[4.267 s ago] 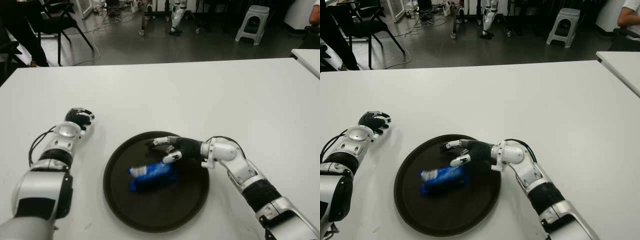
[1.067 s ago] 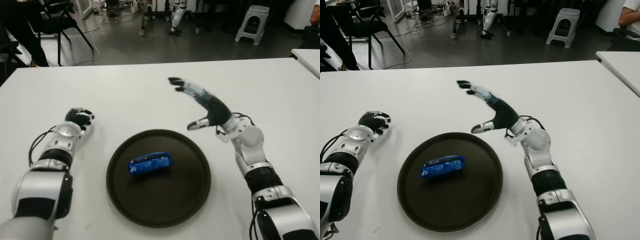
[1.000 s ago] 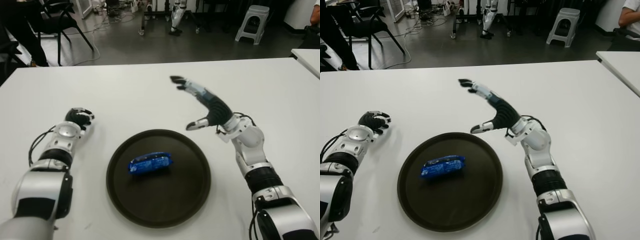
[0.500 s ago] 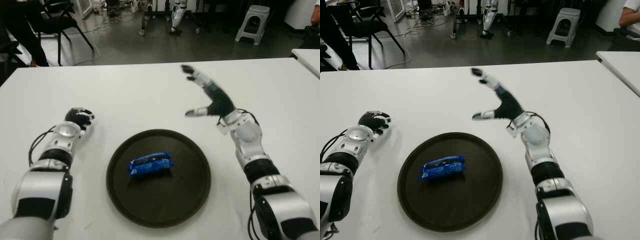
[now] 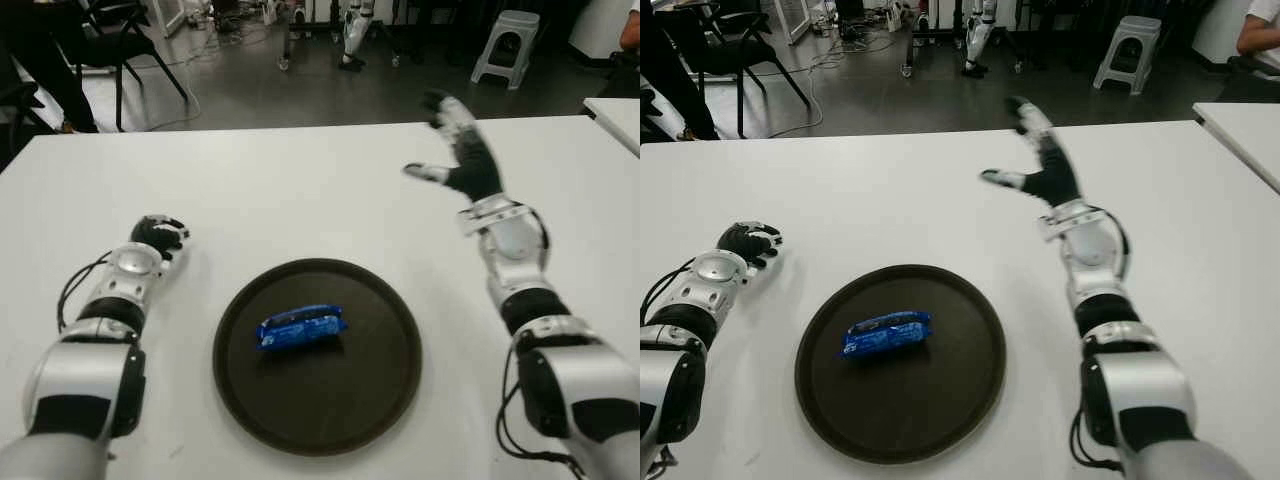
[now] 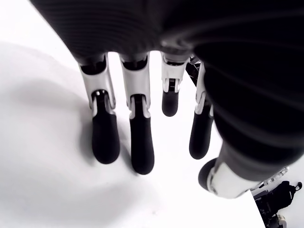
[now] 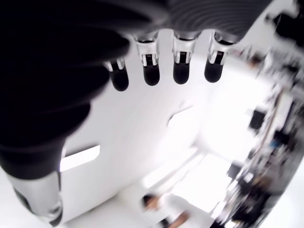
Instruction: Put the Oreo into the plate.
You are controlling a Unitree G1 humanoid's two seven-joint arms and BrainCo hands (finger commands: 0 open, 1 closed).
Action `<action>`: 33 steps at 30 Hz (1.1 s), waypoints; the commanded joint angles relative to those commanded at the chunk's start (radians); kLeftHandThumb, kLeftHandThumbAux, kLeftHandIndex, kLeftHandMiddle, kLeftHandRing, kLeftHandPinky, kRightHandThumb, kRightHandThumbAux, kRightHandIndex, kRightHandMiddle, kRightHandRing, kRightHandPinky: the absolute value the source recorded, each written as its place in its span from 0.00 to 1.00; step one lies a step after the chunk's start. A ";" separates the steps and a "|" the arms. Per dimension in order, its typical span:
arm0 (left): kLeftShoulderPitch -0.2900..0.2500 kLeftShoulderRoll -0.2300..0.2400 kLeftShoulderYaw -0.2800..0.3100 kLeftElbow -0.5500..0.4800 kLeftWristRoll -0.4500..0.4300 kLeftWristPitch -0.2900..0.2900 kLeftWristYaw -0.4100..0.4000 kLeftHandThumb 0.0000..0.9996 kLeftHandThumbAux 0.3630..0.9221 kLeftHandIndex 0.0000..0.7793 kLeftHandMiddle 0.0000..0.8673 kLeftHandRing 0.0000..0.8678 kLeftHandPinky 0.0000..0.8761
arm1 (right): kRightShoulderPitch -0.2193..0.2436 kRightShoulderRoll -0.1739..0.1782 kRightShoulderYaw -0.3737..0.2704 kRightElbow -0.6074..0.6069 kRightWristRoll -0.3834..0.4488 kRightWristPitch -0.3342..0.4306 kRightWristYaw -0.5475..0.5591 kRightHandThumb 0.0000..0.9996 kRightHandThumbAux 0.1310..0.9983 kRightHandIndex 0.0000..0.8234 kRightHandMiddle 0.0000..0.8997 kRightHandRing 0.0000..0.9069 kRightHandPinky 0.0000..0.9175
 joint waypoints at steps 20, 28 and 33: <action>0.013 0.002 0.022 -0.001 -0.016 -0.022 0.003 0.67 0.65 0.51 0.16 0.20 0.21 | -0.008 -0.002 -0.048 0.121 -0.047 0.249 -0.381 0.00 0.69 0.00 0.00 0.00 0.00; 0.014 0.010 0.017 -0.001 -0.012 -0.029 -0.011 0.67 0.66 0.51 0.15 0.20 0.22 | 0.005 -0.009 -0.040 0.132 -0.088 0.341 -0.459 0.00 0.59 0.00 0.00 0.00 0.00; 0.012 0.012 0.005 -0.003 -0.002 -0.023 -0.012 0.67 0.66 0.51 0.15 0.19 0.19 | -0.002 -0.009 -0.109 0.141 -0.021 0.436 -0.353 0.00 0.60 0.00 0.00 0.00 0.00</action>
